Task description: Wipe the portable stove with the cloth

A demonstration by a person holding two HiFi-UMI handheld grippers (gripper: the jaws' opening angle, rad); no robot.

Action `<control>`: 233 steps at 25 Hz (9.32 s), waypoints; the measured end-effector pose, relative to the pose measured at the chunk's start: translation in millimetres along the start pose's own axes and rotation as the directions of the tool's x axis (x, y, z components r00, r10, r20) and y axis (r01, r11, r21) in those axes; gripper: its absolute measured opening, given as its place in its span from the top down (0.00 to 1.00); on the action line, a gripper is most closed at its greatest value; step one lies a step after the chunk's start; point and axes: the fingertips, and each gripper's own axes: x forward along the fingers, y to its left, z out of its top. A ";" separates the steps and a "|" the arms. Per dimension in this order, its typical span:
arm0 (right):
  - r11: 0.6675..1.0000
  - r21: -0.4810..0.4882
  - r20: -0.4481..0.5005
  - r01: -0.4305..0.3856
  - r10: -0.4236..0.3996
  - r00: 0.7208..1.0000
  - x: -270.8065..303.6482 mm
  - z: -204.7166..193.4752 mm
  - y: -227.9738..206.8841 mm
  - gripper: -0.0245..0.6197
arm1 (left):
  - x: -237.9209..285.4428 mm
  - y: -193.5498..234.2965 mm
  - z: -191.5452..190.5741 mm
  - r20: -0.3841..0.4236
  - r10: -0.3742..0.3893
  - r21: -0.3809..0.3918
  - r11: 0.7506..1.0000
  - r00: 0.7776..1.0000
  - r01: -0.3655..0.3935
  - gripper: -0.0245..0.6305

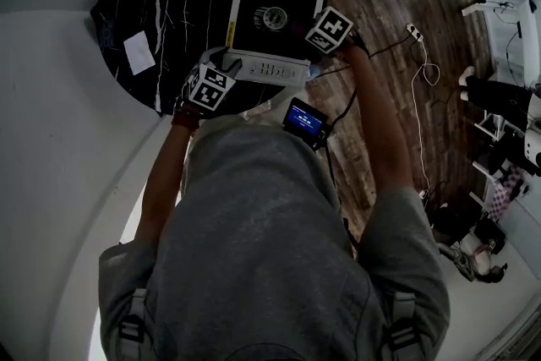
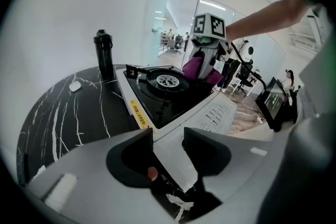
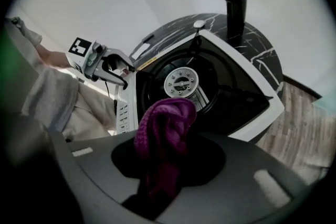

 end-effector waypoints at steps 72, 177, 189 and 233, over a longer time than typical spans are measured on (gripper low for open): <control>0.932 -0.356 -0.069 0.067 -0.098 0.993 43.8 81.2 93.4 0.75 | -2.6 -8.0 3.8 0.015 -0.024 0.037 0.999 1.000 0.023 0.66; 0.947 -0.136 0.303 0.292 -0.241 0.922 -83.5 84.6 -119.1 0.76 | -1.4 -11.1 7.2 -0.034 0.019 0.112 0.994 0.999 -0.015 0.66; 0.977 -0.172 0.141 0.126 -0.102 0.985 -47.0 77.7 -119.5 0.77 | -2.1 -12.0 7.5 -0.040 0.021 0.135 0.991 0.999 -0.015 0.66; 0.966 -0.222 0.187 0.132 -0.091 0.978 -6.5 193.6 -80.5 0.78 | -4.0 -10.7 8.6 -0.048 0.022 0.141 0.990 0.999 -0.015 0.66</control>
